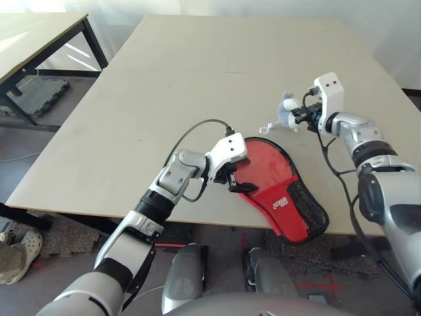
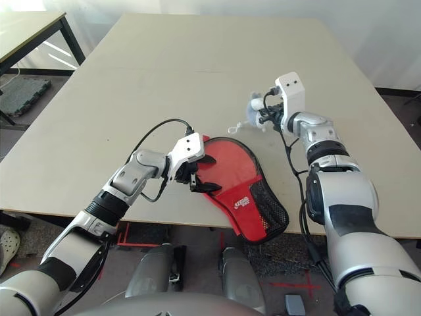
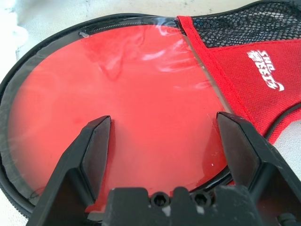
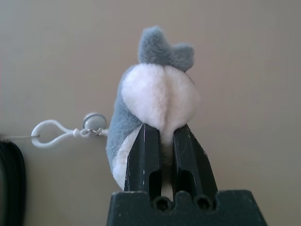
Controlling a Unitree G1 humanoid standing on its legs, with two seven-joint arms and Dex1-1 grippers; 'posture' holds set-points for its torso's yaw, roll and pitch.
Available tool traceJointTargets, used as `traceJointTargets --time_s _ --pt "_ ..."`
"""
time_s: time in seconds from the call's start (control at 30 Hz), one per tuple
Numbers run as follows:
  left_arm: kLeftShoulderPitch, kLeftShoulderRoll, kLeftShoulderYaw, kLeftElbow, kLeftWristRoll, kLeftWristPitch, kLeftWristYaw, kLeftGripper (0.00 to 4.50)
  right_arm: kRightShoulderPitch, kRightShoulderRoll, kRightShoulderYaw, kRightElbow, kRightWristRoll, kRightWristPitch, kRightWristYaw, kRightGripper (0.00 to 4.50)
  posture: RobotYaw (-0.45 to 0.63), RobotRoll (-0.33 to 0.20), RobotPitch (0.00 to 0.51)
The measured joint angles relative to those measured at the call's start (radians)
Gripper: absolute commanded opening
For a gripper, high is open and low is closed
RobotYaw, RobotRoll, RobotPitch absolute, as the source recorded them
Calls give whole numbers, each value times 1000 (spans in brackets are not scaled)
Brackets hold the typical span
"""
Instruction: Store the ping-pong paddle in its case and zip it.
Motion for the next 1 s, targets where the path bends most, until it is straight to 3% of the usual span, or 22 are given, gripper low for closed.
traceJointTargets --time_s 0.33,0.7,1.0 --pt "-36 -25 -7 70 0 -36 -16 4500 177 -95 -52 -195 66 63 110 9 9 0 110" --pt "-81 -38 -7 155 2 -83 -33 4500 627 -239 -111 -857 263 461 271 9 -16 0 112" --pt "-98 -44 -7 189 4 -102 -34 4500 875 -355 -182 -1111 402 667 348 9 -22 0 113"
